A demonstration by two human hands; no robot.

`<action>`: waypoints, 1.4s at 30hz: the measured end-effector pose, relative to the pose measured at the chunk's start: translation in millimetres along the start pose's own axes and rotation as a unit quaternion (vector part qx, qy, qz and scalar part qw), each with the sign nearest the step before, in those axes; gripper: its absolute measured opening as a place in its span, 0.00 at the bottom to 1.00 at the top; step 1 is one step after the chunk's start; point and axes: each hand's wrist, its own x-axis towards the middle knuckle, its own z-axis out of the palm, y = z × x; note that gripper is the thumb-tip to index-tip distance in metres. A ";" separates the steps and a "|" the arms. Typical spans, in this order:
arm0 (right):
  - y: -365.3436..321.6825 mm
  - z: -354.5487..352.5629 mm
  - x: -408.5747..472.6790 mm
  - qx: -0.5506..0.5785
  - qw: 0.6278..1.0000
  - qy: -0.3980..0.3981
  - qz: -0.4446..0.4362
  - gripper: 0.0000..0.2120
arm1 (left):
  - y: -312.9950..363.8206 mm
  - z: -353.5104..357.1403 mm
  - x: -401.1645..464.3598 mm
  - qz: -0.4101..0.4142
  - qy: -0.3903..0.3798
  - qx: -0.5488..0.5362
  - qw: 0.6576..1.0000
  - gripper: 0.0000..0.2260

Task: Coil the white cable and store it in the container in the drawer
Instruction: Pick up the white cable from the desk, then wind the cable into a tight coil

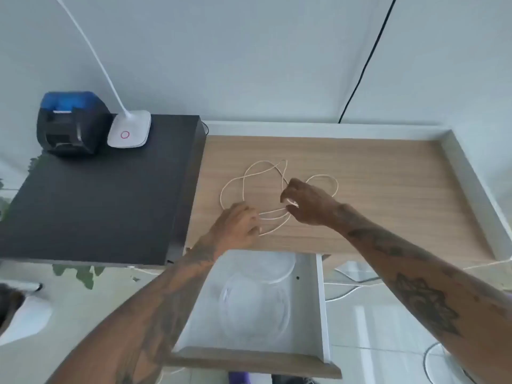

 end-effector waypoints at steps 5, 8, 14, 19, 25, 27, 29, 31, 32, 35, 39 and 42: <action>20.7 51.6 -15.8 -0.043 0.997 -0.059 -0.012 0.16 | 3.3 48.2 -31.8 0.019 0.006 0.039 0.999 0.11; 29.8 64.6 -14.9 -0.046 0.998 -0.034 -0.011 0.18 | 1.0 50.0 -27.8 0.013 0.043 0.025 0.999 0.08; 21.9 74.6 -14.2 -0.086 0.996 -0.017 0.002 0.13 | 7.2 50.4 -25.3 -0.032 0.030 -0.029 0.999 0.12; 5.8 73.8 -25.7 -0.139 0.988 -0.062 0.033 0.21 | 18.1 48.9 -33.8 -0.021 0.022 -0.017 0.999 0.03; -24.0 14.7 -29.8 -0.117 0.991 0.015 0.058 0.18 | 23.1 -8.4 -34.1 -0.012 0.102 -0.049 0.994 0.03; -43.1 -25.7 -27.2 -0.111 0.990 0.073 0.055 0.17 | 25.1 -48.7 -29.7 -0.001 0.152 -0.056 0.987 0.03; -65.9 -71.1 -26.2 -0.097 0.984 0.139 0.050 0.17 | 30.7 -95.8 -24.5 0.004 0.199 -0.061 0.978 0.04; -90.5 -115.7 -28.6 -0.080 0.975 0.199 0.049 0.17 | 39.0 -144.5 -22.4 0.021 0.238 -0.078 0.968 0.05; -103.2 -136.1 -31.3 -0.073 0.970 0.228 0.045 0.18 | 44.0 -167.5 -23.3 0.031 0.250 -0.087 0.964 0.05; -139.3 -184.3 -41.2 -0.064 0.957 0.281 0.025 0.19 | 63.0 -225.3 -33.5 0.055 0.247 -0.127 0.959 0.07; -174.9 -209.9 -51.7 -0.085 0.948 0.307 -0.008 0.19 | 88.5 -271.4 -50.4 0.082 0.265 -0.201 0.940 0.04; -185.8 -207.9 -56.7 -0.072 0.945 0.317 -0.024 0.19 | 98.6 -283.9 -61.3 0.075 0.228 -0.230 0.943 0.05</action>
